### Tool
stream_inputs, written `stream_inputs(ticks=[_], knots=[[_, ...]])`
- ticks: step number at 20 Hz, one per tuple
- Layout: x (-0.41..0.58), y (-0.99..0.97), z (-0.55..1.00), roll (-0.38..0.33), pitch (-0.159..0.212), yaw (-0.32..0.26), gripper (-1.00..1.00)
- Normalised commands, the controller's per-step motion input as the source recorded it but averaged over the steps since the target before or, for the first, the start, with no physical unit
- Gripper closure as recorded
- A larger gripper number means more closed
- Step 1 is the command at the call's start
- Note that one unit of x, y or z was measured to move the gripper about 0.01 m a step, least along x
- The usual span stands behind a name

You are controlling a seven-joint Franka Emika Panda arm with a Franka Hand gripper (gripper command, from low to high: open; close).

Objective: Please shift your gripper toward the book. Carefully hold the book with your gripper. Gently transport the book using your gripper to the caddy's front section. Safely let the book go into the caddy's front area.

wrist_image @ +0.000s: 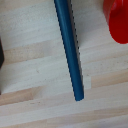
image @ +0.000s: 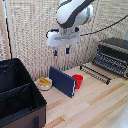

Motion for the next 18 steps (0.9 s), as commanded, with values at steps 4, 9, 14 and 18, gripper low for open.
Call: stream_inputs(ticks=[4, 9, 14, 18], knots=[[0.195, 0.00, -0.40, -0.007, 0.002, 0.148, -1.00], [0.275, 0.00, -0.47, -0.018, 0.000, 0.199, -1.00], [0.177, -0.03, -0.44, -0.021, 0.030, 0.181, -1.00], [0.049, -0.05, -0.44, -0.019, 0.125, 0.144, -1.00]])
